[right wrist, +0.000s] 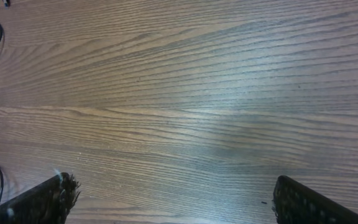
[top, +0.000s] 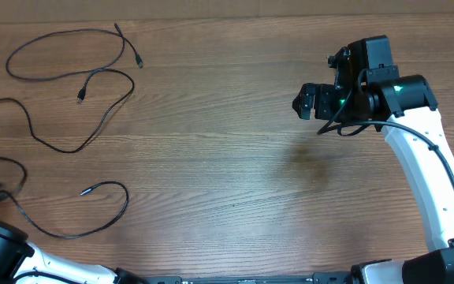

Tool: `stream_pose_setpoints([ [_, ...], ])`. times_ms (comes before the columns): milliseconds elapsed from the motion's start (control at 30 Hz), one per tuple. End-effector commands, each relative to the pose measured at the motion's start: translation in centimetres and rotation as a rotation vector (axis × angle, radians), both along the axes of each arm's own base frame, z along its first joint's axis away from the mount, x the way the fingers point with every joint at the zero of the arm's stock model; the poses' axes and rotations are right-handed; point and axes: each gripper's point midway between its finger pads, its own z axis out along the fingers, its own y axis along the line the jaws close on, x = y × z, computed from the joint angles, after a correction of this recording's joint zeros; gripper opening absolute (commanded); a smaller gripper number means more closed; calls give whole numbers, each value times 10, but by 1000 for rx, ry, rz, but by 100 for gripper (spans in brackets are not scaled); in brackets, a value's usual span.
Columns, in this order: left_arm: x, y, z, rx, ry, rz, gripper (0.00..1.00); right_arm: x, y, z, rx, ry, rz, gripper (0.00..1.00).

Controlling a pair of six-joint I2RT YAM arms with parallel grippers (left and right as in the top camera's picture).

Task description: Untangle cables

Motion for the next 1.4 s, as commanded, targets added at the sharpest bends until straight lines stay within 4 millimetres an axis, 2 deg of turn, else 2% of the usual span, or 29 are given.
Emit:
stream_pose_setpoints([
  [0,20,-9,14,-44,-111,-35,97,1,-1,13,-1,-41,1,100],
  [100,27,-17,21,-60,-170,-93,99,1,-1,13,-1,-41,1,100],
  [200,16,-20,25,-55,-91,-117,99,1,-1,13,-1,-41,1,100],
  [233,14,-22,33,-42,-59,-143,99,1,-1,13,-1,-41,0,100],
  [367,35,-36,71,6,-80,-223,99,1,-1,13,-1,-41,1,100],
  [400,44,-44,80,26,-96,-258,100,1,-1,13,-1,-41,1,100],
  [467,72,-76,102,81,-131,-385,100,1,-1,13,-1,-41,1,100],
  [533,86,-97,108,113,-119,-466,100,1,-1,13,-1,-41,1,100],
  [600,94,-119,104,146,-52,-552,99,1,-1,13,-1,-41,0,100],
  [700,94,-154,94,164,87,-678,100,1,-1,13,-1,-41,1,100],
  [800,96,-199,93,146,109,-892,99,1,-1,13,-1,-41,1,100],
  [933,97,-229,98,118,102,-970,100,1,-1,13,-1,-41,1,100],
  [1033,91,-239,111,107,72,-988,100,1,-1,13,-1,-41,1,100],
  [1233,63,-250,147,173,30,-997,99,1,-1,13,-1,-41,1,100],
  [1367,42,-258,151,199,19,-983,99,1,-1,13,-1,-41,1,100],
])
